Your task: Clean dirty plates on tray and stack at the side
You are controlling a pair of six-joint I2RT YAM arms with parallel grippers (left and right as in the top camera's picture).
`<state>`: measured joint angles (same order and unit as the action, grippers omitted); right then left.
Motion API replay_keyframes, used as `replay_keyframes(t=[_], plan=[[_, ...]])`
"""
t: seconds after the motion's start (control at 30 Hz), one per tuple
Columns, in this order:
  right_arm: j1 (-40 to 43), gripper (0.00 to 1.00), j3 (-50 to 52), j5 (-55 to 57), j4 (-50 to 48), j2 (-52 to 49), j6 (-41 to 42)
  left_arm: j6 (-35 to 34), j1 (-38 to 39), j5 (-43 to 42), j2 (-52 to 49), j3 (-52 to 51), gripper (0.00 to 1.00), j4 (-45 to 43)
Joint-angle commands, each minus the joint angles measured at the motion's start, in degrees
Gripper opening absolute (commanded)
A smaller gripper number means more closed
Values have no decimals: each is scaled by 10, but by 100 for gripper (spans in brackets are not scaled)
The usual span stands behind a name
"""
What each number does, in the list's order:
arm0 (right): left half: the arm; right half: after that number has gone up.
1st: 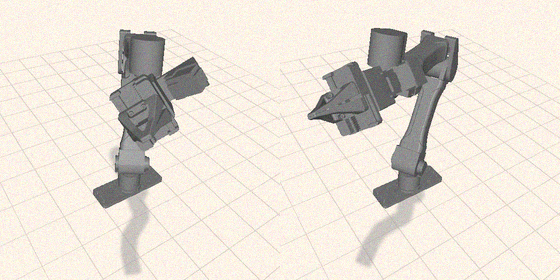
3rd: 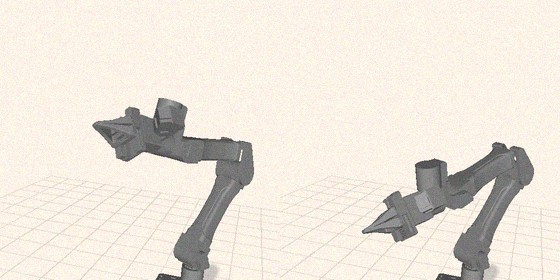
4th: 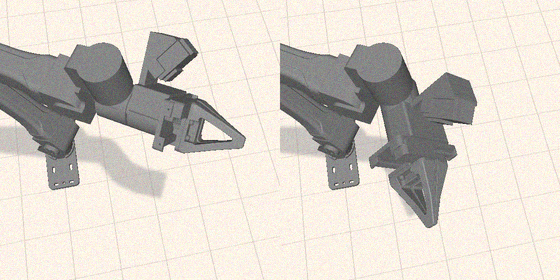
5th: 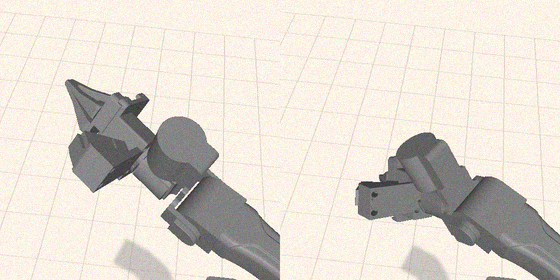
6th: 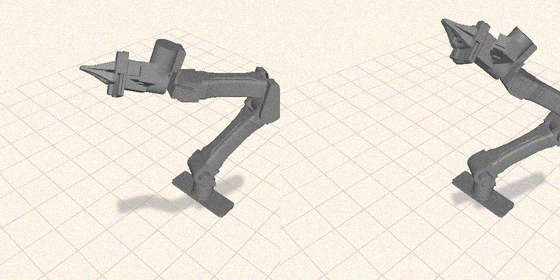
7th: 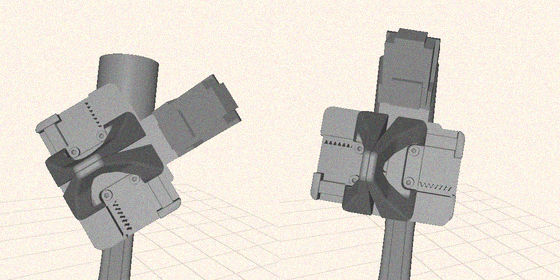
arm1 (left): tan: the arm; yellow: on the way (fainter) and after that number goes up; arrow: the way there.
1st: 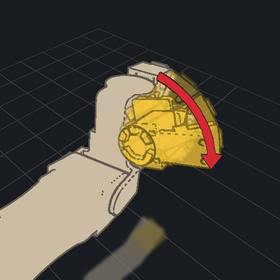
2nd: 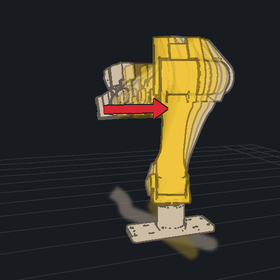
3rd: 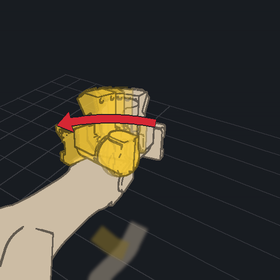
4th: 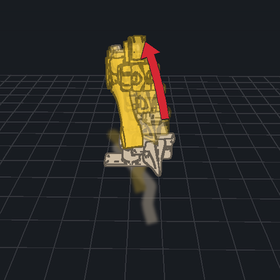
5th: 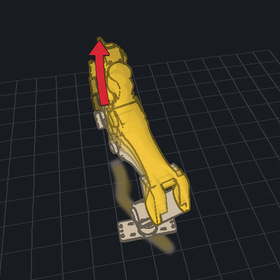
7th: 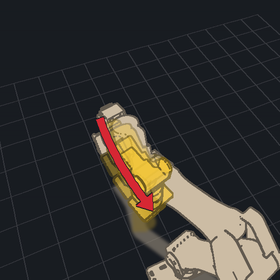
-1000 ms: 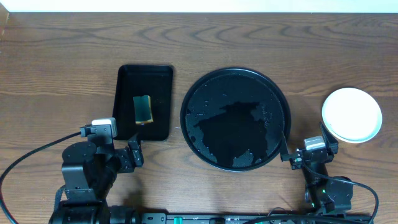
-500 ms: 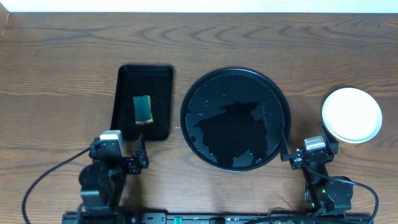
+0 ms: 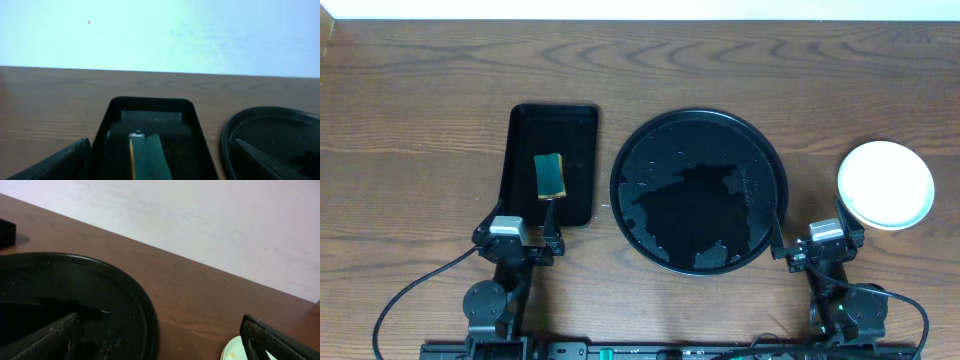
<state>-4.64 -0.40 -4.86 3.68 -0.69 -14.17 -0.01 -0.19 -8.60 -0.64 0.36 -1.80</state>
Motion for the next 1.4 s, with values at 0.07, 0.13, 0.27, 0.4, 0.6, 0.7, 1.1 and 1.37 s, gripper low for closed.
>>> replay_keyframes(t=[0.07, 0.13, 0.27, 0.4, 0.6, 0.7, 1.1, 1.37], plan=[[-7, 99, 1, 3, 3, 3, -7, 19, 8, 6, 5, -1, 88, 51], [-7, 99, 1, 3, 3, 3, -7, 19, 9, 7, 5, -1, 88, 51], [-7, 99, 1, 3, 3, 3, -7, 19, 9, 7, 5, -1, 88, 51], [-7, 99, 1, 3, 3, 3, -7, 19, 9, 7, 4, -1, 88, 51], [-7, 99, 1, 3, 3, 3, -7, 19, 9, 7, 4, -1, 88, 51], [-7, 99, 1, 3, 3, 3, -7, 19, 9, 7, 4, -1, 88, 51], [-7, 99, 1, 3, 3, 3, -7, 19, 9, 7, 4, -1, 88, 51], [-7, 99, 1, 3, 3, 3, -7, 19, 9, 7, 4, -1, 88, 51]])
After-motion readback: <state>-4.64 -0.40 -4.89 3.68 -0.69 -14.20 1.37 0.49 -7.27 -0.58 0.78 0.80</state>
